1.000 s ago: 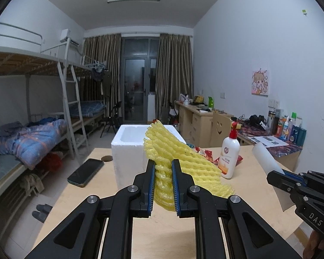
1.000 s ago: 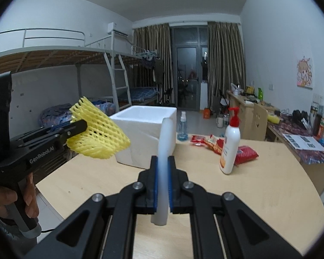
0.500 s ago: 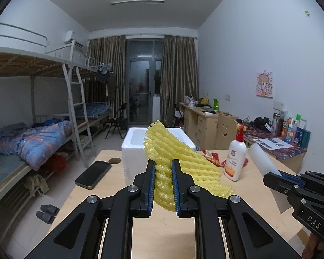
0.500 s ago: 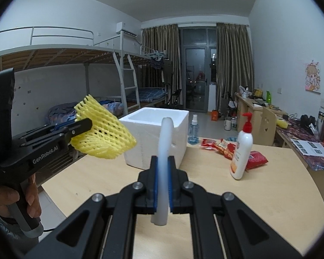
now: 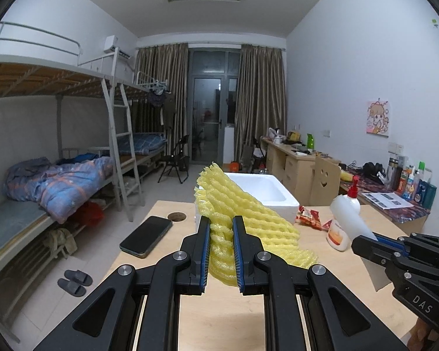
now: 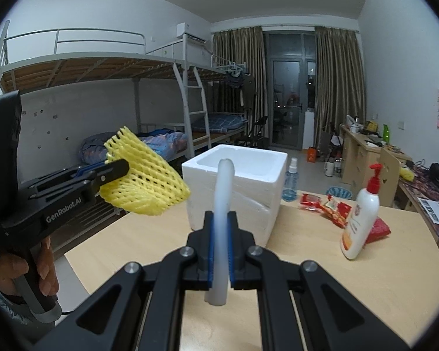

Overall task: Organize soft objects
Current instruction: 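Carry the mesh net in the left tool while the right tool carries the stick to the foam box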

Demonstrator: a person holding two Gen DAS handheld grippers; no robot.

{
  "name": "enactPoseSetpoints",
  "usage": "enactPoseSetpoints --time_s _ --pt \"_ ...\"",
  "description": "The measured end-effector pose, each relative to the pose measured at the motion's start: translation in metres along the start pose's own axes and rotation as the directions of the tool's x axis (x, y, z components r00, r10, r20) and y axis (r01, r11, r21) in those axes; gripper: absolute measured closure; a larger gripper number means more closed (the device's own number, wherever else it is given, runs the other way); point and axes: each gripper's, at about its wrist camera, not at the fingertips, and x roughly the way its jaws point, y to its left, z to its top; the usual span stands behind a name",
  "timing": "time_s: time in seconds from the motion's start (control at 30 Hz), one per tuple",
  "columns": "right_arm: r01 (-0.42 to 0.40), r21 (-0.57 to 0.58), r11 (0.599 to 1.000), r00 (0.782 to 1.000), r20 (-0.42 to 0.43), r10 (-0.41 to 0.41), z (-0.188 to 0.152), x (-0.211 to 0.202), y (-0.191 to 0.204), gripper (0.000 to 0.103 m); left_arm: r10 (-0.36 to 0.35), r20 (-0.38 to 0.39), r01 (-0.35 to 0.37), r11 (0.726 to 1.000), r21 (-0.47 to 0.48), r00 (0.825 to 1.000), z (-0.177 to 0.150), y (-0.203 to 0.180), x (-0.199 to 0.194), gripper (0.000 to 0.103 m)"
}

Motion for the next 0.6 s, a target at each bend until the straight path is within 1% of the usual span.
enactPoseSetpoints --time_s 0.3,0.6 --pt "-0.024 -0.002 1.0 1.0 -0.014 0.024 0.018 0.022 0.0 0.093 0.014 -0.015 -0.014 1.0 -0.008 1.0 0.016 0.005 0.024 0.088" --pt "-0.026 -0.003 1.0 1.0 -0.012 0.026 0.038 0.039 -0.007 0.093 -0.006 -0.007 0.006 1.0 -0.007 1.0 0.036 0.005 0.048 0.088"
